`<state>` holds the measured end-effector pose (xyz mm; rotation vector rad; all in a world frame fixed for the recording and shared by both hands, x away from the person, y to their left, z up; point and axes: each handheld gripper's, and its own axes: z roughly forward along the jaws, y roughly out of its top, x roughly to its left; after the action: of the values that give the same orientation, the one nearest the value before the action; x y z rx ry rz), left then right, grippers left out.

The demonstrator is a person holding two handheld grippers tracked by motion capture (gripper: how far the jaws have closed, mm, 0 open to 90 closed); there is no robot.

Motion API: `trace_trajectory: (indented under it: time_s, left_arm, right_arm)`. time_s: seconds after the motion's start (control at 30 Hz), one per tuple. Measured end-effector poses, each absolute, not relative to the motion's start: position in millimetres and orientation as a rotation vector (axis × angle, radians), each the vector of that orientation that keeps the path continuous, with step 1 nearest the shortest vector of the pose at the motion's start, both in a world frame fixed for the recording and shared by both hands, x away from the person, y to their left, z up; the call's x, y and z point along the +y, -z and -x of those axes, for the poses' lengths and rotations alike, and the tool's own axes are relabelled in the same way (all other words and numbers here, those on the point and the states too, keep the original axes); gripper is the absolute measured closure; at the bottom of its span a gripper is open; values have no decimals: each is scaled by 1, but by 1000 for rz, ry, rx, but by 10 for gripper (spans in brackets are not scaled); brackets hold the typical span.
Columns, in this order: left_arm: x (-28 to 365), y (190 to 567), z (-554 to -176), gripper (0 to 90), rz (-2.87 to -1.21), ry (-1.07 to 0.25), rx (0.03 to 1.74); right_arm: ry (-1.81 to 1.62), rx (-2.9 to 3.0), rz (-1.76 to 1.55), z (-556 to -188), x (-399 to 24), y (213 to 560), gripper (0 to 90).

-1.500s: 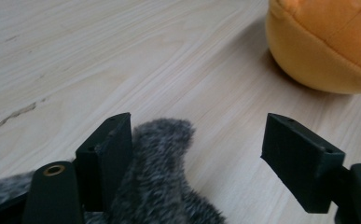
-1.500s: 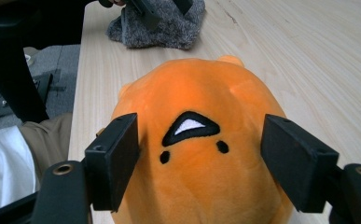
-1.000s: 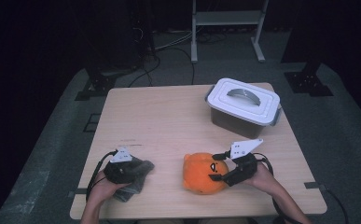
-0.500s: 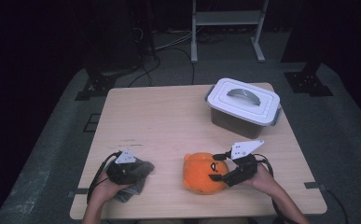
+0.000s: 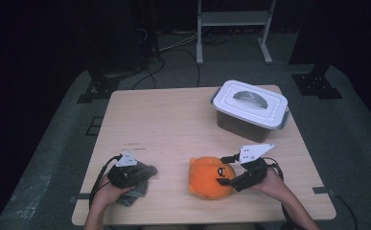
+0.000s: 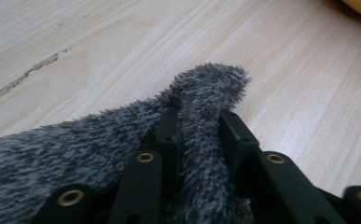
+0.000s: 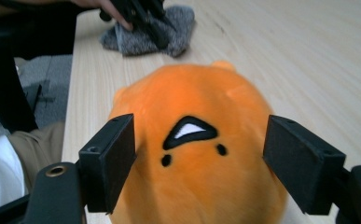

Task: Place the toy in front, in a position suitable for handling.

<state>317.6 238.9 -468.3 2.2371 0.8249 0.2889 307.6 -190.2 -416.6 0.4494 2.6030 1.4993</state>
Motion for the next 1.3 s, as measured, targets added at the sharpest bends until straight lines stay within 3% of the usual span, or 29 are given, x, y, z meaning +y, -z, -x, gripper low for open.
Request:
trace_trajectory:
  time_s: [0.23,0.47,0.83,1.3]
  left_arm:
    - [241,467,-319,781,-2195,-298,839]
    - [238,451,-315,781,-2026,-210,775]
    - [162,415,-305,779,-2000,-60,437]
    - [93,399,-306,779,-2141,-62,228]
  right_arm:
    - [-1449,2636,-445,-307,-192,425,240]
    - [-1461,2635,-456,-308,-190,433,242]
    - [-1464,2638,-480,-315,-185,437,242]
    - [-1432,2637,-420,-317,-166,436,241]
